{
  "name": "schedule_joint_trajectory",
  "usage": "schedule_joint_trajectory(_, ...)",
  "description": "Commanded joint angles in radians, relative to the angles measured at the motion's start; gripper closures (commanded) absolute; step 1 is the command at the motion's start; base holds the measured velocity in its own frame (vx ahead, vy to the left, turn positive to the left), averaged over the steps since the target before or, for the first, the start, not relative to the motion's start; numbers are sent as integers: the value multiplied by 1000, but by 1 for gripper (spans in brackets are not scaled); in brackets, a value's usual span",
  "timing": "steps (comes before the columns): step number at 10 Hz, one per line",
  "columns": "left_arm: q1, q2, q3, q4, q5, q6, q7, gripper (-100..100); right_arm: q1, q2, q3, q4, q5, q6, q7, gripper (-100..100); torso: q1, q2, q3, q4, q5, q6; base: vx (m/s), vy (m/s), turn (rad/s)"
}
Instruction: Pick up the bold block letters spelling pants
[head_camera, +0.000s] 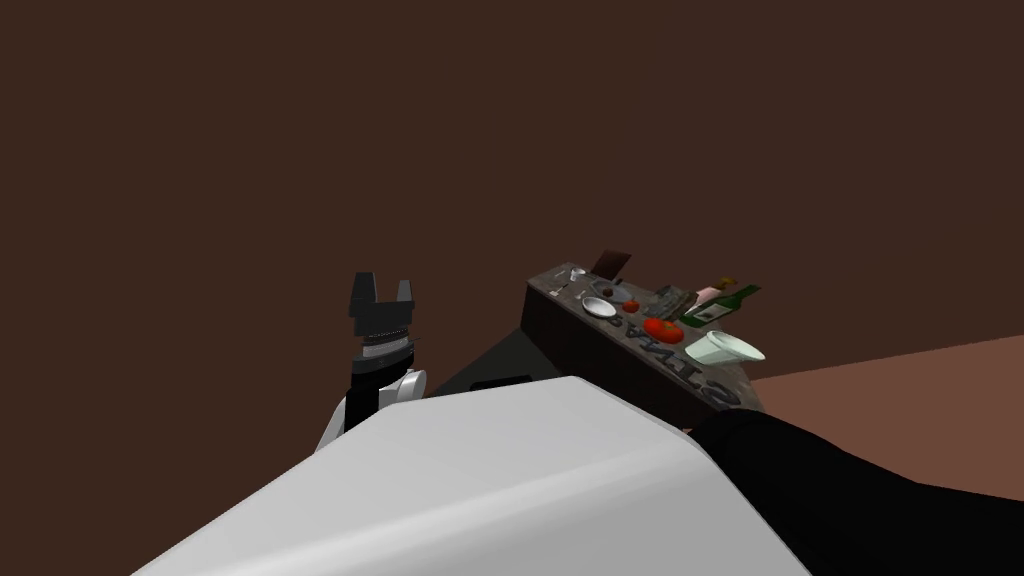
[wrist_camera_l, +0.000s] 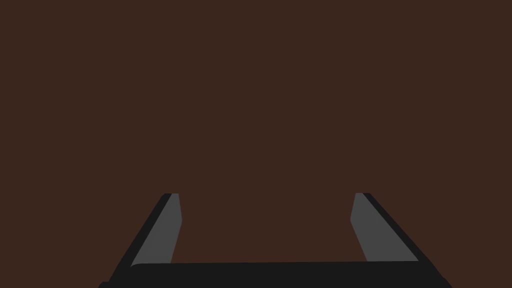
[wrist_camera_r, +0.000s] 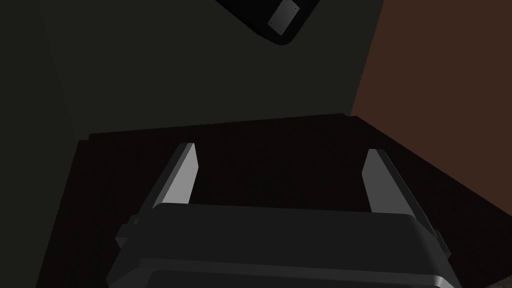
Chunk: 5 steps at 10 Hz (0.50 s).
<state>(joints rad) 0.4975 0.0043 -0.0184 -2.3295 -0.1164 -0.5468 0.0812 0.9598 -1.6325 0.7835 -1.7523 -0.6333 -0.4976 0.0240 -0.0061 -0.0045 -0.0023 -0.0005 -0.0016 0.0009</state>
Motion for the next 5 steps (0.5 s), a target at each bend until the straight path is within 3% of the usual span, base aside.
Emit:
schedule_joint_trajectory(1,0,0,0,0,0,0,0,0,17,-50,22,28,-23,4,15,-100,0,0,0,0,0,0,89,-83,176)
schedule_joint_trajectory(4,0,0,0,0,0,0,0,0,28,-123,42,55,-38,6,25,-100,-2,-2,-1,-1,0,-1,81,-90,99)
schedule_joint_trajectory(5,0,0,0,0,0,0,0,0,38,-169,60,80,-51,7,35,-100,-2,-1,-1,0,0,0,66,-110,116)
